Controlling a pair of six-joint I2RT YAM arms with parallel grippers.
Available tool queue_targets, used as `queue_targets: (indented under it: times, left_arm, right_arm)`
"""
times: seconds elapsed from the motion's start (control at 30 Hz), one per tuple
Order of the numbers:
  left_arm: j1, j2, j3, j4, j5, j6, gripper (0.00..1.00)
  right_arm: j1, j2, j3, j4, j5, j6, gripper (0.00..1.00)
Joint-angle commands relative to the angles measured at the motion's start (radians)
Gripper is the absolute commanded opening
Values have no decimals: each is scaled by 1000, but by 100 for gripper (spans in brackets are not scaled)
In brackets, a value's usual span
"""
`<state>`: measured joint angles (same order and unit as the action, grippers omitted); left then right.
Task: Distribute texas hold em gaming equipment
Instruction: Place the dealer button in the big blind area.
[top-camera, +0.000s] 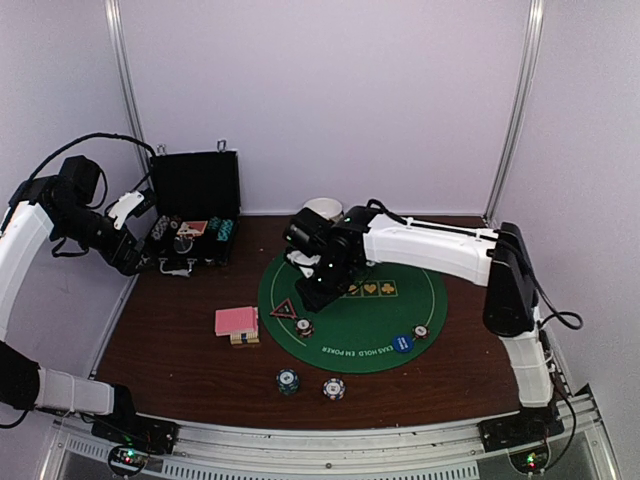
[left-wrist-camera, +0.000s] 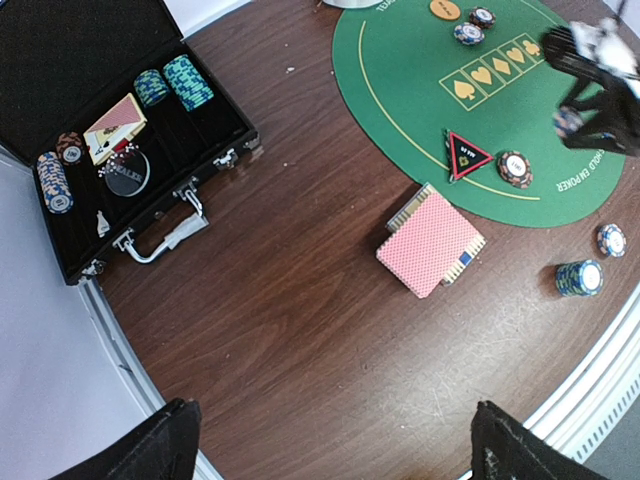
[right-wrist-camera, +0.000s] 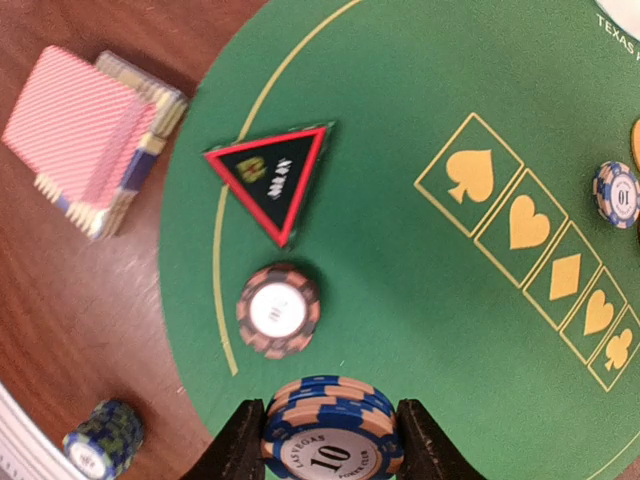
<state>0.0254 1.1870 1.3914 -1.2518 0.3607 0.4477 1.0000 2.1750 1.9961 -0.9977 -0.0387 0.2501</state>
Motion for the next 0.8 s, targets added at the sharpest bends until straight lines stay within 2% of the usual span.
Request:
queue_targets:
  times: [0.0, 0.37, 0.77]
  left_arm:
    - [7, -23, 23, -1, 9, 14, 98]
    - [7, -15, 20, -1, 16, 19, 98]
    - [7, -15, 11, 2, 15, 21, 98]
  right_arm:
    - [-38, 138, 128, -10, 34, 12, 32]
    - [-106, 346, 340, 11, -1, 64, 31]
    - [-107, 419, 378, 23, -50, 93, 32]
